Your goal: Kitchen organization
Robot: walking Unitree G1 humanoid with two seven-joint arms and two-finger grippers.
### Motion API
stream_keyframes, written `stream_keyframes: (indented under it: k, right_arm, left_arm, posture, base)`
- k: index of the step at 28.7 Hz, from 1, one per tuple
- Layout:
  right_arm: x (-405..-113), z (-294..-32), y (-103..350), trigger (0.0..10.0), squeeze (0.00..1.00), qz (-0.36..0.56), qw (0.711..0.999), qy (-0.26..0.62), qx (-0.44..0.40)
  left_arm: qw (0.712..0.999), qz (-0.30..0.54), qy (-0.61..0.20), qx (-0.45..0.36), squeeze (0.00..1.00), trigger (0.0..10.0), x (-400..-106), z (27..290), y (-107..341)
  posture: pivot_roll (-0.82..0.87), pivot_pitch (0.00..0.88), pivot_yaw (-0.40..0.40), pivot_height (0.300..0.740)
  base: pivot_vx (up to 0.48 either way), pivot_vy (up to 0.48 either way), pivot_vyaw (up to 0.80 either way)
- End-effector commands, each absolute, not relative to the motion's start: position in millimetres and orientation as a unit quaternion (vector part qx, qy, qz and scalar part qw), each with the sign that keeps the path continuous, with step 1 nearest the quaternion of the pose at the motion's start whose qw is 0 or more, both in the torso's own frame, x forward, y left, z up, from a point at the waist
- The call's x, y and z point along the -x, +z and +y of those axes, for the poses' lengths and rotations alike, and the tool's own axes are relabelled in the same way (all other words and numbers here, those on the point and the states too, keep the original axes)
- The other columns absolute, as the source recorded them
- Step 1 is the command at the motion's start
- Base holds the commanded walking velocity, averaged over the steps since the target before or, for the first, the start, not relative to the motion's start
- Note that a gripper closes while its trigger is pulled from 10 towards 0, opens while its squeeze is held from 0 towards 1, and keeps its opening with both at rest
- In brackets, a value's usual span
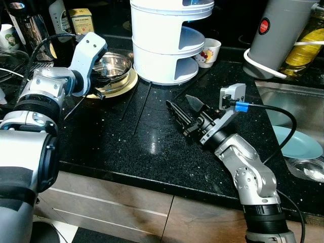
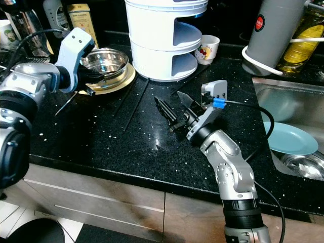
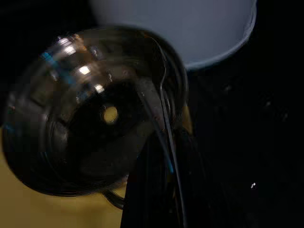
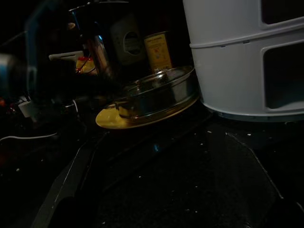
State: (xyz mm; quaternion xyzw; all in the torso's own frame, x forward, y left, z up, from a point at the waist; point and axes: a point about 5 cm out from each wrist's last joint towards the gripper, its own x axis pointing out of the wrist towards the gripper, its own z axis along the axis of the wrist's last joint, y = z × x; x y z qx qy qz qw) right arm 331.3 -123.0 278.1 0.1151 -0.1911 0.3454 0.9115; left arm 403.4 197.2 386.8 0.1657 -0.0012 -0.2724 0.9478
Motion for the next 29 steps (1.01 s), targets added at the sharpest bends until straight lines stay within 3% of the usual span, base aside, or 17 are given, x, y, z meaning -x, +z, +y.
stream_keyframes:
  k: [1,8,11,14,18,22,25,29]
  right_arm:
    - [-332.3,-120.8,276.3,10.0,0.0,-0.184,0.91,0.35,-0.128]
    - [-332.6,-120.9,276.7,10.0,0.0,-0.184,0.909,0.35,-0.131]
    - [-332.8,-121.4,276.8,10.0,0.0,-0.184,0.91,0.349,-0.132]
    - [-332.9,-121.5,276.7,10.0,0.0,-0.184,0.91,0.348,-0.134]
    - [-333.5,-121.2,277.0,10.0,0.0,-0.184,0.909,0.348,-0.136]
    - [-333.4,-121.2,277.1,10.0,0.0,-0.185,0.909,0.348,-0.136]
    - [-333.3,-122.0,276.9,10.0,0.0,-0.184,0.909,0.348,-0.139]
    - [-333.2,-121.8,276.9,10.0,0.0,-0.184,0.908,0.348,-0.14]
  left_arm:
    - [0.94,-0.033,-0.306,-0.149,0.0,0.0,-397.3,191.5,405.8]
    - [0.923,-0.04,-0.357,-0.138,0.0,0.0,-390.1,183.3,419.3]
    - [0.906,-0.016,-0.387,-0.171,0.0,0.0,-387.0,180.0,417.5]
    - [0.884,0.032,-0.389,-0.257,0.0,0.0,-387.9,182.1,402.3]
    - [0.871,0.044,-0.392,-0.292,0.0,0.0,-387.2,182.2,397.3]
    - [0.861,0.039,-0.423,-0.28,0.0,0.0,-382.7,177.5,401.1]
    - [0.842,0.008,-0.504,-0.192,0.0,0.0,-370.8,159.0,415.5]
    - [0.845,-0.006,-0.513,-0.149,0.0,0.0,-371.2,150.0,417.8]
  posture:
    - [0.05,0.241,0.002,0.74]
    - [0.05,0.245,0.003,0.74]
    - [0.05,0.245,0.004,0.74]
    - [0.05,0.244,0.005,0.74]
    - [0.05,0.243,0.004,0.74]
    - [0.05,0.243,0.004,0.74]
    - [0.05,0.244,0.002,0.74]
    - [0.05,0.244,0.002,0.74]
  base:
    - [0.0,0.0,0.0]
    - [0.0,0.0,0.0]
    - [0.0,0.0,0.0]
    - [0.0,0.0,0.0]
    - [0.0,0.0,0.0]
    - [0.0,0.0,0.0]
    - [0.0,0.0,0.0]
    - [0.0,0.0,0.0]
